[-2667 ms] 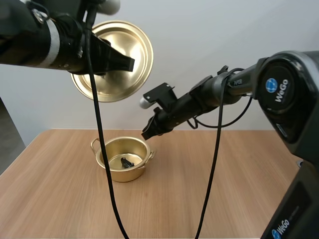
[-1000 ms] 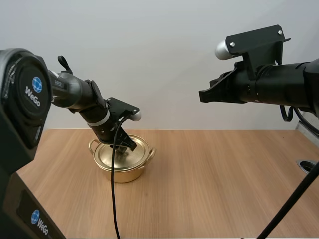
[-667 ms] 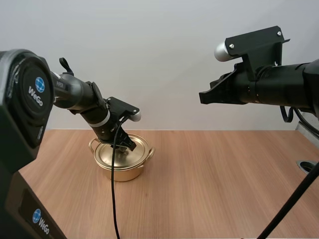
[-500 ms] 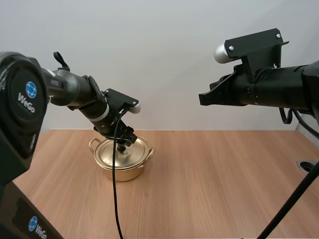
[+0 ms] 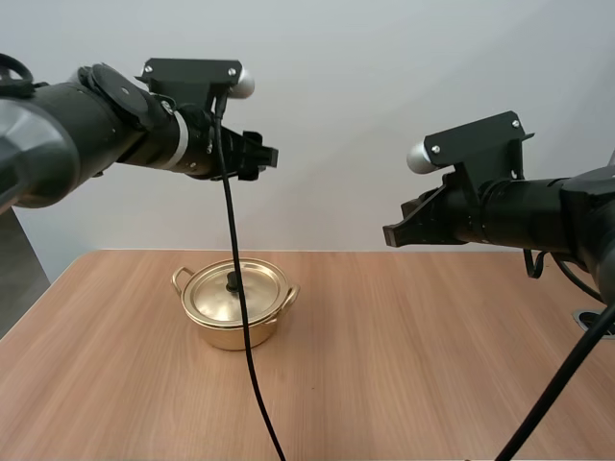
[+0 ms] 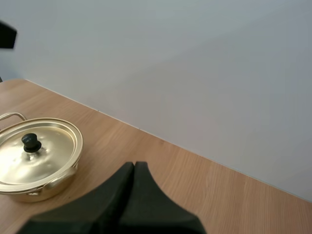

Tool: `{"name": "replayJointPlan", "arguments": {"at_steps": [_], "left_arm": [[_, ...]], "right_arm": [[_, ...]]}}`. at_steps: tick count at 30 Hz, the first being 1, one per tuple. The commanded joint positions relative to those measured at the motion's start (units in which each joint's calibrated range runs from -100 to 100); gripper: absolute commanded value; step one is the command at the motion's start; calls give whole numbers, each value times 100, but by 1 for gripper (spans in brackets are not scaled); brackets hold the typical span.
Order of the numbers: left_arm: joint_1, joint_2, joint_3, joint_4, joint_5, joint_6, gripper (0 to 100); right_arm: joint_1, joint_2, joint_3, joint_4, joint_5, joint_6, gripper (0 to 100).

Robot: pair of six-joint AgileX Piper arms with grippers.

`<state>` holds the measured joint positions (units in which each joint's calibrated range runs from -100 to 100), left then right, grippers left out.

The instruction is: Open the pot, put the car inside, and close it

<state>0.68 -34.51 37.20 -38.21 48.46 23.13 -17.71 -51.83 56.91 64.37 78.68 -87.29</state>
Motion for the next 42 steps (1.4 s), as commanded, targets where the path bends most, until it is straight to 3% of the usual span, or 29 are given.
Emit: {"name": "replayJointPlan", "arguments": {"at_steps": [1, 6, 11, 16, 20, 23, 27, 32, 42], "left_arm": [[7, -2827, 3, 169, 142, -482, 100], [211, -4422, 201, 1165, 688, -778, 100], [212, -5444, 1043, 1846, 45, -1392, 100], [212, -5962, 2652, 2244, 14, -1568, 100], [36, -5944, 3912, 3121, -714, -2019, 100], [-108, -5944, 4626, 4045, -1328, -2803, 100], [-195, -6090, 5273, 4881, -1236, -3962, 100], [-261, -6313, 5818, 5263, -1117, -4097, 100], [-329, -6549, 6280, 5225, -1643, -4324, 100]], "right_arm": [[0, -3, 42, 181, 29, -125, 0], [0, -18, 56, 480, 417, -125, 0], [0, -18, 56, 820, 915, -134, 0], [0, -26, 209, 818, 1045, -316, 0], [0, -91, 460, 818, 1045, -591, 0], [0, -249, 597, 818, 1045, -670, 0], [0, -539, 662, 818, 1045, -679, 0], [0, -1006, 697, 818, 1045, -668, 0], [0, -1238, 722, 535, 1045, -389, 0]]}}
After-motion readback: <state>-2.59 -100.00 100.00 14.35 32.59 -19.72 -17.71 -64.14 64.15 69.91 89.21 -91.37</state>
